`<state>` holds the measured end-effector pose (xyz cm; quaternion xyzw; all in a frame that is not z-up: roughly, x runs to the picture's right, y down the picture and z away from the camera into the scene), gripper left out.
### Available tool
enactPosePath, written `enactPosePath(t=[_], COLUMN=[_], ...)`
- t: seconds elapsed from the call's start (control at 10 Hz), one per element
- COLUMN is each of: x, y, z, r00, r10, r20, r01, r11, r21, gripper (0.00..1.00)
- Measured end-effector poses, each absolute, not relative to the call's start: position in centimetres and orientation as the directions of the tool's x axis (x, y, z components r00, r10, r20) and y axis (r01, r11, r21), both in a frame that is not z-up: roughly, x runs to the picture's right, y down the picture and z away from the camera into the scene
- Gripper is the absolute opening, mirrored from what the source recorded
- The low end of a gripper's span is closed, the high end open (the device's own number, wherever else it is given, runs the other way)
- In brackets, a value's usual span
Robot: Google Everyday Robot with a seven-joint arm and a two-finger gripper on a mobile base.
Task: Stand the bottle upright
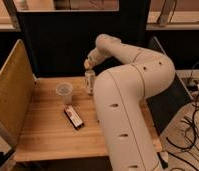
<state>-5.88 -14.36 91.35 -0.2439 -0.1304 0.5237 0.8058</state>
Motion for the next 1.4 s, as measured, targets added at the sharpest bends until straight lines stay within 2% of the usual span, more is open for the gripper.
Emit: enactPosePath(t=[1.2,1.4], x=[-5.8,-5.9], y=[-13.3,-13.3], z=[91.3,91.3], r00=[0.485,0.485], r10=[0.873,0.873], r20=[0.048,0.049], r01=[-0.694,-0.694], r11=[0.418,0.418], r21=[-0.586,-0.586], gripper=[0.0,0.06])
